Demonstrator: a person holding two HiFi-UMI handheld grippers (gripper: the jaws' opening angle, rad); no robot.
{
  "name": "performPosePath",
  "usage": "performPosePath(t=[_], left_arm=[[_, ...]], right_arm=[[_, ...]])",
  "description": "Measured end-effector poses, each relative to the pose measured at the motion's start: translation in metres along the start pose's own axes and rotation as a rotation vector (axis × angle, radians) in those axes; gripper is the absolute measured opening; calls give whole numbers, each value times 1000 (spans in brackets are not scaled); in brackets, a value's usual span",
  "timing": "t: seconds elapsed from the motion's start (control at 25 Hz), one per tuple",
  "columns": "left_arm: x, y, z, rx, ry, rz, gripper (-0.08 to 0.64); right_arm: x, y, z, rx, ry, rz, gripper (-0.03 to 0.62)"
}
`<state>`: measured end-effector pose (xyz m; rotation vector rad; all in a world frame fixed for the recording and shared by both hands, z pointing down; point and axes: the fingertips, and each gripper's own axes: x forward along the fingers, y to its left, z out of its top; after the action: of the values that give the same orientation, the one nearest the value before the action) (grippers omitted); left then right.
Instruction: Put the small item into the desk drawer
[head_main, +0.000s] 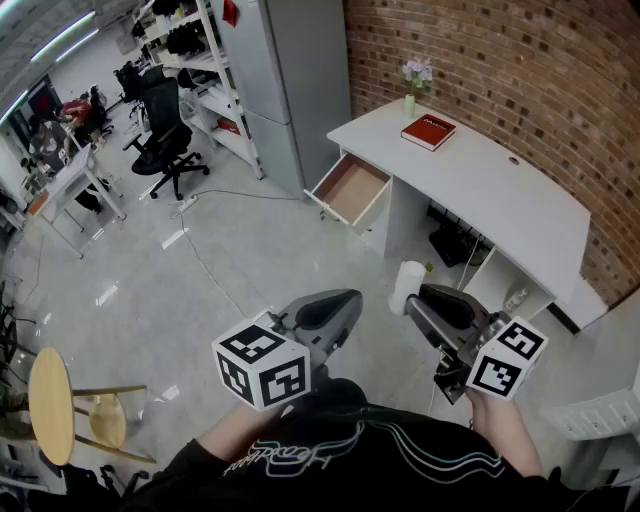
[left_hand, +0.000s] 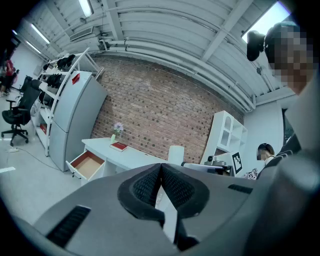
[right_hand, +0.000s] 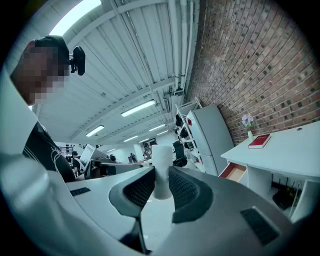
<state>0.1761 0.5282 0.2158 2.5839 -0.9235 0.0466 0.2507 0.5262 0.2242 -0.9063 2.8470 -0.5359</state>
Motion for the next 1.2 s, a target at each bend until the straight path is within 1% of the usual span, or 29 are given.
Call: performPosePath(t=[0.28, 0.44, 0.56, 0.72, 0.92, 1.04, 1.2], left_arm=[[0, 7, 2, -2, 2, 10, 20], [3, 15, 0, -16, 2, 13, 20], [5, 25, -4, -31, 3, 13, 21], [12, 51, 1, -54, 2, 16, 20], [27, 110, 19, -89, -20, 27, 20], [48, 161, 31, -118, -14, 39, 20], [78, 237, 46, -155, 14, 59, 21]], right_arm=[[0, -3, 0, -14, 6, -17, 101], [6, -9, -6, -25, 27, -32, 101], [14, -17, -10, -28, 42, -40, 101], [39, -32, -7, -27, 62, -44, 101], [93, -63, -4, -25, 104, -40, 101], [136, -97, 1, -17, 130, -43, 101], [199, -147, 0, 20, 166, -46, 101]])
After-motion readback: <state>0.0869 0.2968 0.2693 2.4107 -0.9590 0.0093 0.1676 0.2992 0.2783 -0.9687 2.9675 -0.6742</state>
